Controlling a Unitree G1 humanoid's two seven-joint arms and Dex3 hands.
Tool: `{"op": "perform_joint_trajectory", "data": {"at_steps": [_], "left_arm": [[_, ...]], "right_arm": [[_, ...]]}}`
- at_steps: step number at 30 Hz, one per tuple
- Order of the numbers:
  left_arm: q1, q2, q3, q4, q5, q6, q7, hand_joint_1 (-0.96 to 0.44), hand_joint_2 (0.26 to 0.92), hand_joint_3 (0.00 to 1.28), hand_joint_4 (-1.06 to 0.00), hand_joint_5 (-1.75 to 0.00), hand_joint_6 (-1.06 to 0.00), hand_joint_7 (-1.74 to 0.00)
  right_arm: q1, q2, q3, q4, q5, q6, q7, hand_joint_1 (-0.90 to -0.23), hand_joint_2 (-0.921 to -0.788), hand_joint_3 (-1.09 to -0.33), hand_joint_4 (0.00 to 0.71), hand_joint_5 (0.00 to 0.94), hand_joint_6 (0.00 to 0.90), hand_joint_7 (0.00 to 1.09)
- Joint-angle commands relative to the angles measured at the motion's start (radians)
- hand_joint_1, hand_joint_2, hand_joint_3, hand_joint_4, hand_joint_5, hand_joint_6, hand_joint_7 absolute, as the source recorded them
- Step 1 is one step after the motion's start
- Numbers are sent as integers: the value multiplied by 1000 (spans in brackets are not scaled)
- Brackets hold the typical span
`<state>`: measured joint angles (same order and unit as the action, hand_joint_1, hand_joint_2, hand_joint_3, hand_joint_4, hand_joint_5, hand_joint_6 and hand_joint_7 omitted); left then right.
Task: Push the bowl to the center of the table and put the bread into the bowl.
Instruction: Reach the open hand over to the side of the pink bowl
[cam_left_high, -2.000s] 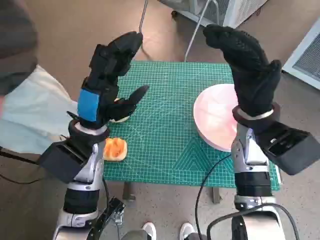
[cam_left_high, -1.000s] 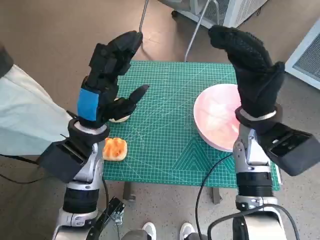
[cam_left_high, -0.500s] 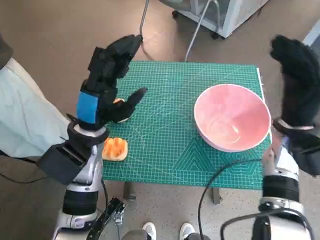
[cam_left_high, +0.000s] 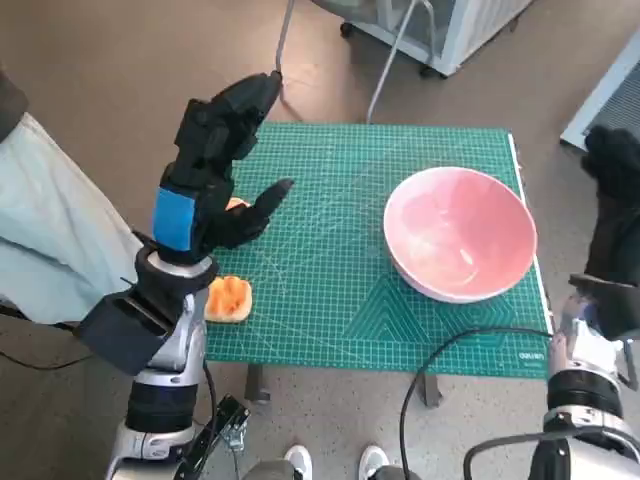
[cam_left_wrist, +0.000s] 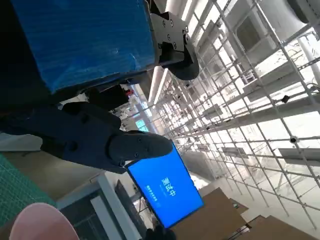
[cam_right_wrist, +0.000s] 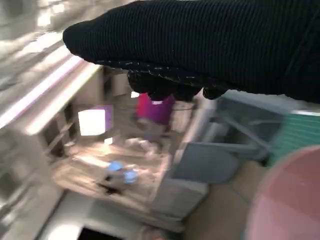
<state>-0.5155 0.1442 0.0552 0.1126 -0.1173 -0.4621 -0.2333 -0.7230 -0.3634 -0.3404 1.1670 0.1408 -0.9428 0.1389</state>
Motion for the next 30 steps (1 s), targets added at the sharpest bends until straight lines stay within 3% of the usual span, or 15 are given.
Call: {"op": "perform_joint_trajectory", "data": {"at_steps": [1,8,15,21,30], "left_arm": [[18,-4,4,7,10,-13,12,-386,921,303,-331,0,-133,-633],[23,0,5,3,14,-11,18,-385,921,305,-325,0,-136,-619],[28,8,7,3,17,-11,20,-400,921,307,-322,0,-135,-603],[33,18,11,-4,18,-8,19,-410,921,309,-316,-3,-151,-561],[39,29,15,-3,17,-9,15,-400,921,313,-315,-4,-162,-539]], "right_arm": [[37,26,11,66,-23,53,-38,-566,-921,-852,272,3,-1,710],[35,65,19,103,-35,132,-76,-554,-921,-871,268,1,5,670],[13,119,-9,127,2,221,-75,-540,-921,-859,280,6,50,682],[-20,165,-34,140,30,283,-76,-569,-921,-808,294,12,81,688],[-79,220,-50,152,31,343,-97,-583,-921,-790,322,20,131,680]]}}
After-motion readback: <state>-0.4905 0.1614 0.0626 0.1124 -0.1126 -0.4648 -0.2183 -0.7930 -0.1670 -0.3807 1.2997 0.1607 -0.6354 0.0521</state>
